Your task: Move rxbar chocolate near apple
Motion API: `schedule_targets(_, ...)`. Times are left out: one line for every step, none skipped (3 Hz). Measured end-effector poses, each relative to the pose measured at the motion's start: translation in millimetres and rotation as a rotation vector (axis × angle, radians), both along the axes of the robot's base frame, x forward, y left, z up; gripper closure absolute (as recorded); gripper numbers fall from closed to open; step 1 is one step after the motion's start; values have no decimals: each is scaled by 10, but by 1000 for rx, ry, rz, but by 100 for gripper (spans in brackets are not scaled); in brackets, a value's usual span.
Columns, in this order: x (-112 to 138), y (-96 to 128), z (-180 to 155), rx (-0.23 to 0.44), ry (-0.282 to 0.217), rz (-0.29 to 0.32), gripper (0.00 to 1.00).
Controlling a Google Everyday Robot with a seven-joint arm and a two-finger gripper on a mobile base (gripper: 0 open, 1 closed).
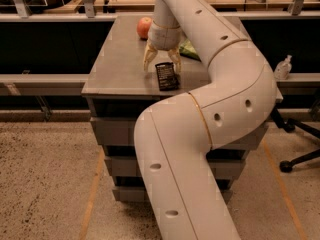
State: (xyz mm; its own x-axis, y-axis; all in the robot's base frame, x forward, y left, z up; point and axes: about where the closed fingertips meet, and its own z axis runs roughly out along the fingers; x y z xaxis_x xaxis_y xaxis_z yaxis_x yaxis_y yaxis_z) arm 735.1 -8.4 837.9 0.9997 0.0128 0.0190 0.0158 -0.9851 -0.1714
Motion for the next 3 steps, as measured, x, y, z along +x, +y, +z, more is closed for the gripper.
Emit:
schedule_targets(-4,-6,8,-1,0,-1,48)
schedule_targets(-6,-9,14,-1,0,-2,48)
schedule_targets(-8,-11,20,-1,0,-3,51)
